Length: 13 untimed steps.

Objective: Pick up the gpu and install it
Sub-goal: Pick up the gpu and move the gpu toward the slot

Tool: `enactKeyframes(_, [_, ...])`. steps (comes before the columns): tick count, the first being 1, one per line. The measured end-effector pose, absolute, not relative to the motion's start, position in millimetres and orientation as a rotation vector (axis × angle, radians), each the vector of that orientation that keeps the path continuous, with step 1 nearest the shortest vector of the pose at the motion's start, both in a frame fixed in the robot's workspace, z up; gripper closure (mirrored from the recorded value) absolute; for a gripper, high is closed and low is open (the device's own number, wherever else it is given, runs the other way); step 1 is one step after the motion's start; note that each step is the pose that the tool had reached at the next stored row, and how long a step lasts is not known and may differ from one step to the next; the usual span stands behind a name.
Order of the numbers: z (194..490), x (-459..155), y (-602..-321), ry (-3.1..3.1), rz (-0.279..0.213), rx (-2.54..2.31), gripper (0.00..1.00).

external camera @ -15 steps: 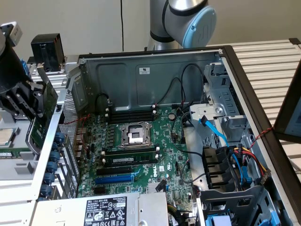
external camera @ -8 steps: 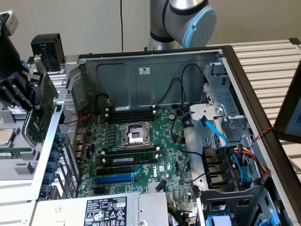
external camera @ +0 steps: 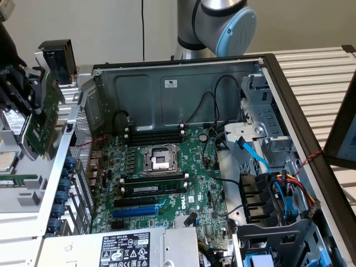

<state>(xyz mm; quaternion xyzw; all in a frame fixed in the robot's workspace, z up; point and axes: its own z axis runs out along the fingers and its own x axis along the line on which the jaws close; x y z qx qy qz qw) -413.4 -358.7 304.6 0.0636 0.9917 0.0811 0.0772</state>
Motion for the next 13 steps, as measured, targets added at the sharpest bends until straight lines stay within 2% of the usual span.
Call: enactKeyframes(13, [364.0,-403.1,-362.5,2.977,0.243,0.192,0.73])
